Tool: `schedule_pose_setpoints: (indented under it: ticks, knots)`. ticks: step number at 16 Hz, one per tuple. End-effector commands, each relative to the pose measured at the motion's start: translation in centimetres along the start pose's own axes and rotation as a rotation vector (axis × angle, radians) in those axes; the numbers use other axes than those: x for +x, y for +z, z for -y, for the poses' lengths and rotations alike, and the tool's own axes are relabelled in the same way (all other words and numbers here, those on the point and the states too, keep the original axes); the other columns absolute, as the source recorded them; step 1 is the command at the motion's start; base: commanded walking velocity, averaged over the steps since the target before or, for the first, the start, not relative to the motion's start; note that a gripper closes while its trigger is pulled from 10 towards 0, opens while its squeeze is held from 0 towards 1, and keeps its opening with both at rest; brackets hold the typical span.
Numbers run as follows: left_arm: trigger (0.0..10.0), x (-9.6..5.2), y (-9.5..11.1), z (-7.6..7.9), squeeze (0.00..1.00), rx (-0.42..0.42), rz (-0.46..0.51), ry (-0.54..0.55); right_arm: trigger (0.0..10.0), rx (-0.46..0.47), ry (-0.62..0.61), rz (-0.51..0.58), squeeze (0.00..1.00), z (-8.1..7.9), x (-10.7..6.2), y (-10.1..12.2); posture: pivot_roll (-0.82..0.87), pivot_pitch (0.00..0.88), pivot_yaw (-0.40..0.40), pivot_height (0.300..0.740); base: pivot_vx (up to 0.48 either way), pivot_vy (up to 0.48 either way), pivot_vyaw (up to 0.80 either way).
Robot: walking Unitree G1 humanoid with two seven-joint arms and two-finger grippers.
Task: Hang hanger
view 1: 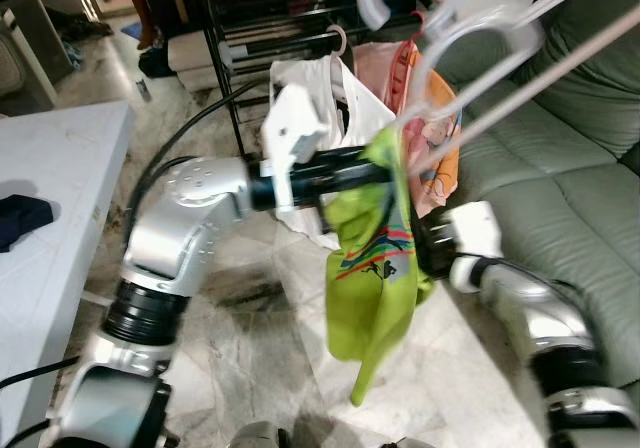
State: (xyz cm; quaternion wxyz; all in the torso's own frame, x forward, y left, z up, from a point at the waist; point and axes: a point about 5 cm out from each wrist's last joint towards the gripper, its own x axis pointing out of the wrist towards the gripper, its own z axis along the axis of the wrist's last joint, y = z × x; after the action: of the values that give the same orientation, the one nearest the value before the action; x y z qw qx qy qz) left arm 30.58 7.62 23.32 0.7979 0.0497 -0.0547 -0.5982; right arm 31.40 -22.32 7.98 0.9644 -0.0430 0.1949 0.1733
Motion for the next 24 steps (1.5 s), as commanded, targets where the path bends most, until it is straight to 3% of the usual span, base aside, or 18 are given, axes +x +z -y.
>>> schedule_pose_setpoints:
  ticks: [1,3,6,7,8,9,11,17,19,22,23,24]
  knots:
    - [0.0,-1.5,1.8,-1.3,0.00,0.092,0.046,0.053,10.0,0.023,-0.100,0.015,0.00,1.8,-0.8,0.1,-0.01,0.000,0.053,0.740,0.000,0.000,0.00]
    - [0.0,-4.6,-0.7,-3.1,0.00,0.071,-0.070,0.144,10.0,0.066,-0.298,0.195,0.00,5.8,-3.2,2.9,-0.01,0.000,0.053,0.740,0.000,0.000,0.00]
    - [0.0,-6.5,-2.0,-3.8,0.00,0.033,-0.117,0.197,10.0,0.071,-0.458,0.310,0.00,8.5,-5.1,5.1,-0.03,0.000,0.052,0.740,0.000,0.000,0.00]
    - [0.0,-7.5,-2.9,-4.0,0.00,-0.012,-0.139,0.214,10.0,0.098,-0.564,0.395,0.00,10.1,-6.2,6.9,-0.03,0.000,0.049,0.740,0.000,0.000,0.00]
    - [0.0,-8.0,-3.4,-3.9,0.00,-0.043,-0.146,0.210,10.0,0.105,-0.614,0.425,0.00,10.7,-6.6,7.8,-0.03,0.000,0.048,0.740,0.000,0.000,0.00]
    - [0.0,-8.1,-3.6,-3.9,0.00,-0.053,-0.146,0.211,10.0,0.106,-0.628,0.432,0.00,10.9,-6.7,8.0,-0.03,0.000,0.048,0.740,0.000,0.000,0.00]
    - [0.0,-8.8,-4.4,-3.1,0.00,-0.149,-0.132,0.159,10.0,0.146,-0.654,0.485,0.00,11.3,-6.5,9.7,-0.02,0.000,0.039,0.740,0.000,0.000,0.00]
    - [0.0,-10.7,-7.0,-2.3,0.00,-0.214,-0.215,0.114,10.0,0.160,-0.669,0.507,0.00,11.7,-6.4,10.7,-0.03,0.000,0.033,0.740,0.000,0.000,0.00]
    - [0.0,-11.7,-9.4,-1.7,0.00,-0.170,-0.356,0.103,10.0,0.156,-0.671,0.514,0.00,11.9,-6.5,11.1,-0.03,0.000,0.033,0.740,0.000,0.000,0.00]
    - [0.0,-12.0,-11.4,-2.0,0.00,-0.080,-0.478,0.156,10.0,0.152,-0.636,0.530,0.00,11.7,-6.3,11.8,-0.03,0.000,0.035,0.740,0.000,0.000,0.00]
    - [0.0,-12.0,-11.4,-2.0,0.00,-0.080,-0.478,0.156,10.0,0.152,-0.636,0.530,0.00,11.7,-6.3,11.8,-0.03,0.000,0.035,0.740,0.000,0.000,0.00]
    - [0.0,-11.8,-12.0,-2.6,0.00,-0.032,-0.515,0.233,10.0,0.140,-0.613,0.533,0.00,11.5,-6.0,12.1,-0.04,0.000,0.037,0.740,0.000,0.000,0.00]
